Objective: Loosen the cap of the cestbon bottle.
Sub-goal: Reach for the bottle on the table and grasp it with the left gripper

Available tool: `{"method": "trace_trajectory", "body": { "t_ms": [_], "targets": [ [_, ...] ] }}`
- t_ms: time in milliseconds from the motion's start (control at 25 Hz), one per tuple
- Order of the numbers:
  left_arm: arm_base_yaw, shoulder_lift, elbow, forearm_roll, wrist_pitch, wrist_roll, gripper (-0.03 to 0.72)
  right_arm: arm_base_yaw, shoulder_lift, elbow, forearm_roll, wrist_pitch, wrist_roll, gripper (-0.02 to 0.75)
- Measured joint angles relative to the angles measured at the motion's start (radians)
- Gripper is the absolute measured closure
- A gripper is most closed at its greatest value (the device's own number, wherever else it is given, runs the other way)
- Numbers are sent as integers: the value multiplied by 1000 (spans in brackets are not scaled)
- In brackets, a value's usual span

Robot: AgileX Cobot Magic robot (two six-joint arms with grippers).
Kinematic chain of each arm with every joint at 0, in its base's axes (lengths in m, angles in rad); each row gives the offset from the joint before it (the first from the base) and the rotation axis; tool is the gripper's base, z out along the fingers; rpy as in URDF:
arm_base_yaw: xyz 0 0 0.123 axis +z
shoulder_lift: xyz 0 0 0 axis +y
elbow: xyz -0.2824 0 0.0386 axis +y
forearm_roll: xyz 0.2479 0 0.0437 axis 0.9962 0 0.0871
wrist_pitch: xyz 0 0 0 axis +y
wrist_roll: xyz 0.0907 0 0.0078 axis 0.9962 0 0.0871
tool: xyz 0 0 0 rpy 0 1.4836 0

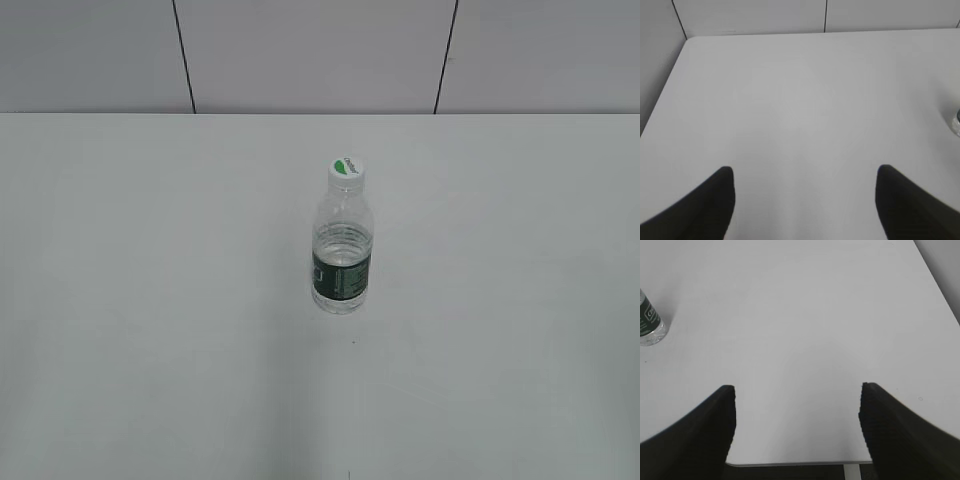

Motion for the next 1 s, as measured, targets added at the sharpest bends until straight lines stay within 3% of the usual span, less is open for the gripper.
{"method": "trace_trajectory", "body": {
  "t_ms": [480,1000],
  "targets": [
    [0,163,13,12,-526,0,168,0,0,0,0,0,0,148],
    [0,688,41,10,-991,0,169,0,0,0,0,0,0,148]
  ]
}}
